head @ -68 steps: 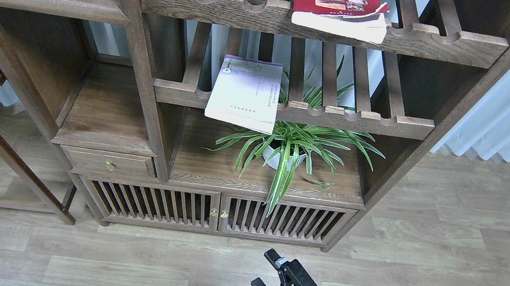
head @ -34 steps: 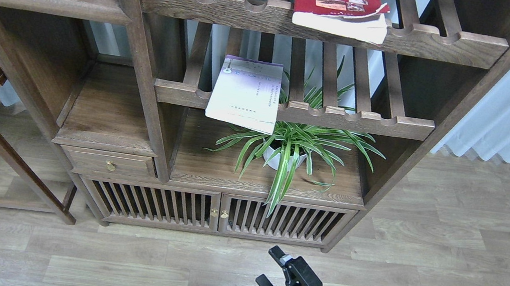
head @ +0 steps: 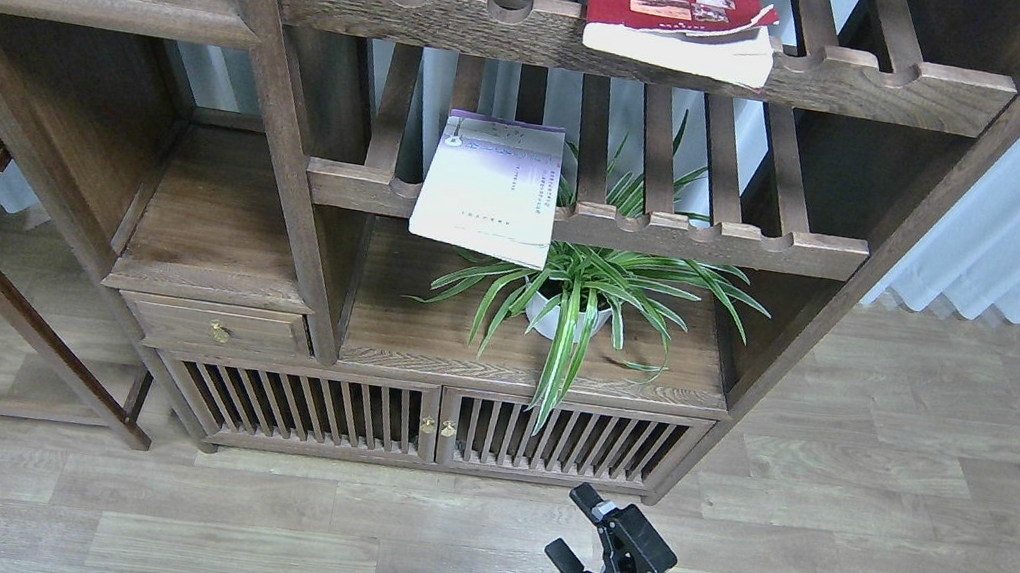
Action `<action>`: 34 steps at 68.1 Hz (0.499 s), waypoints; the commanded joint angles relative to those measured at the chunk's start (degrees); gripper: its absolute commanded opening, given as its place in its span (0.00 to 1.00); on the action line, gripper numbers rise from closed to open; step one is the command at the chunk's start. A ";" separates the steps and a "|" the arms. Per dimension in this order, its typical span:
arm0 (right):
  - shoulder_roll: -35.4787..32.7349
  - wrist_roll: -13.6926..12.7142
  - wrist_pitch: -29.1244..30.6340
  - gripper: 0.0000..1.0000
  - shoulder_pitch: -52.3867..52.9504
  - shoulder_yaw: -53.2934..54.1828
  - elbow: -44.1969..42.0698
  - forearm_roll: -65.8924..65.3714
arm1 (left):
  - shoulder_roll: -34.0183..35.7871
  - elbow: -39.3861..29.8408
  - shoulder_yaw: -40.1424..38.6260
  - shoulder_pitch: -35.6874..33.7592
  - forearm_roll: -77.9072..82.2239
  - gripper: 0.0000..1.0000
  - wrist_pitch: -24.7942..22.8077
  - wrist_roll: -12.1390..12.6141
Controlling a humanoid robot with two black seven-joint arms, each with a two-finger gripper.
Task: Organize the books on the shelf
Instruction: 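Insert the maroon book upright on the high shelf and withdraw left gripper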
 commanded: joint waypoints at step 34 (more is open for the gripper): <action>0.34 0.08 0.00 1.00 0.23 0.10 -0.01 2.09 | -6.07 13.49 11.43 0.33 -0.64 0.07 5.07 -13.60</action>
